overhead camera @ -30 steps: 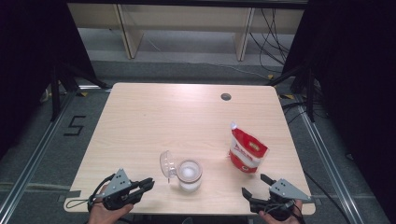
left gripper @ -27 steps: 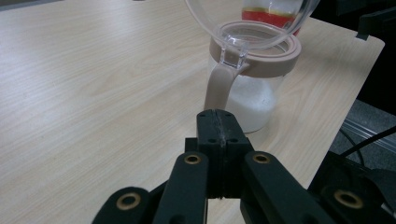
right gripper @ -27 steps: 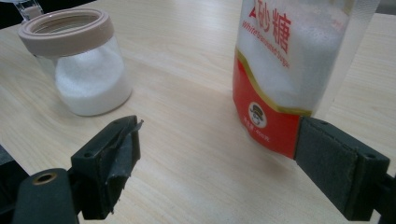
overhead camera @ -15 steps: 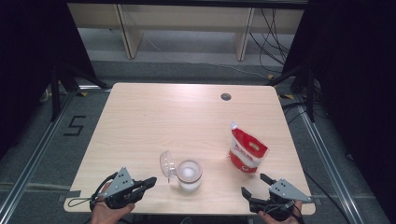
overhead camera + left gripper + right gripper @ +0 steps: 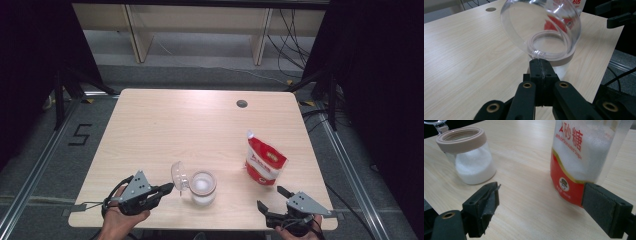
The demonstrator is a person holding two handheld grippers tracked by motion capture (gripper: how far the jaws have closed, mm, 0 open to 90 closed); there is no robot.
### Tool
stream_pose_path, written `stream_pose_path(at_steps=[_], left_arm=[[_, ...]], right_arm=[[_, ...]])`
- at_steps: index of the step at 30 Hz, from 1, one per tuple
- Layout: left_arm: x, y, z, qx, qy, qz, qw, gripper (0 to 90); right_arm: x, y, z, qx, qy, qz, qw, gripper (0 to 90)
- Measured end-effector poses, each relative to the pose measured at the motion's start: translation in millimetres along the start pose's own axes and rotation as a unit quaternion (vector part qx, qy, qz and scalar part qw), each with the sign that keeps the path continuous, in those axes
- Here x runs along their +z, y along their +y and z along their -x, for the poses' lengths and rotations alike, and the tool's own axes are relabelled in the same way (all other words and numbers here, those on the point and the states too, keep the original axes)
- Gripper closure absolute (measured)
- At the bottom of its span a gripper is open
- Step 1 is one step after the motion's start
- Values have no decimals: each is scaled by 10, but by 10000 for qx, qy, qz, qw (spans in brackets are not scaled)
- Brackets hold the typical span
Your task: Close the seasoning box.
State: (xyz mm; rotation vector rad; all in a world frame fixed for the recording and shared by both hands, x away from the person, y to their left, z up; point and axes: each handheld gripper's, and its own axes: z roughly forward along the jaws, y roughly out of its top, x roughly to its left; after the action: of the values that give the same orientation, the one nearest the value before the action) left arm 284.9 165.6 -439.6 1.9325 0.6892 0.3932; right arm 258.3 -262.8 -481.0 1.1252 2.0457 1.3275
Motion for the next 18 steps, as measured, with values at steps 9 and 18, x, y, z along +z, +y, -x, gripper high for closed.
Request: stream_pose_path(at_steps=[9,18], left_arm=[[49,73,44,13,9,2,10000,894],[113,134,66,130,-64,35,9999,891]], right_arm=[[8,-1,-14,-47,14,0,10000,158],[5,-3,-33,52,11,-40,10000,159]])
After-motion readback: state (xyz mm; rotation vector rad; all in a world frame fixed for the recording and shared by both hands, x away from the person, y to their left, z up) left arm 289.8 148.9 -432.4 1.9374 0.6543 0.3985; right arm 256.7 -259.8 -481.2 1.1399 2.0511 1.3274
